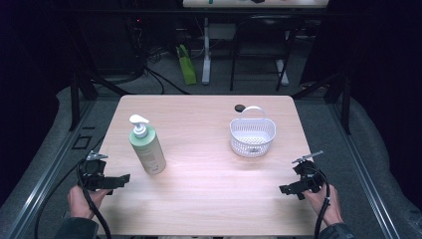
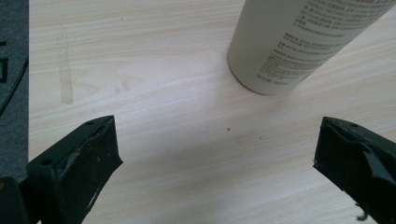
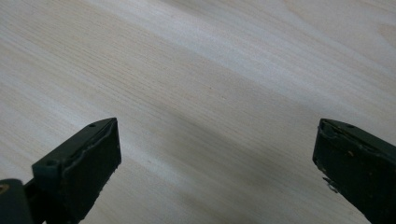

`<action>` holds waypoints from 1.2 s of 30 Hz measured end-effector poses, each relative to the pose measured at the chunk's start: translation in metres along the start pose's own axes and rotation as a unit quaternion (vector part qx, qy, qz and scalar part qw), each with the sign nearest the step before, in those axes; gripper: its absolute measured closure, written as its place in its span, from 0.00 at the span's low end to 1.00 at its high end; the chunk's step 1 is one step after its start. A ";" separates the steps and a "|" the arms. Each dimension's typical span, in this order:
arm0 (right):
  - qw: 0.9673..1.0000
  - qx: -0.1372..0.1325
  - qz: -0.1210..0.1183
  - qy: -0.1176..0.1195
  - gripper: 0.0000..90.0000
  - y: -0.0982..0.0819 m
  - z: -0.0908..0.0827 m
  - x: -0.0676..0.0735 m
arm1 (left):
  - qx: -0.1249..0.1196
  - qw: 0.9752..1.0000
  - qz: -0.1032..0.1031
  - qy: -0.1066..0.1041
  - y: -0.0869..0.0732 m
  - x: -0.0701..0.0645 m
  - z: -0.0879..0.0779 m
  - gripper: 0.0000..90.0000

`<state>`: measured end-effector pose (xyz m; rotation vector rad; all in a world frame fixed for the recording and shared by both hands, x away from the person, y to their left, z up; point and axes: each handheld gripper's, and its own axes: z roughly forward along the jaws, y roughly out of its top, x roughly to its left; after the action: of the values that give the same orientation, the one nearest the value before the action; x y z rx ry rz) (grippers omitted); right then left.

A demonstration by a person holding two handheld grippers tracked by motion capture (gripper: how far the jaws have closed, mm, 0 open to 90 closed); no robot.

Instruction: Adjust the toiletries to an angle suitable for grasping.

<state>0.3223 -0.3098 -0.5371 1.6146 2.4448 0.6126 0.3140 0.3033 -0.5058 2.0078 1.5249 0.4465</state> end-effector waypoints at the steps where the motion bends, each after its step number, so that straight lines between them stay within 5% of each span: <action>1: 1.000 0.000 0.000 -0.001 0.01 0.000 0.000 0.000 | -0.002 1.000 0.000 -0.001 0.001 0.000 -0.001 0.00; 36: 1.000 0.003 -0.006 0.000 0.02 0.001 0.001 0.001 | -0.064 0.998 0.020 -0.022 0.019 -0.032 -0.012 0.00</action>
<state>0.3230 -0.3085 -0.5375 1.6013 2.4577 0.6041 0.3123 0.2717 -0.4817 1.9399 1.3966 0.5001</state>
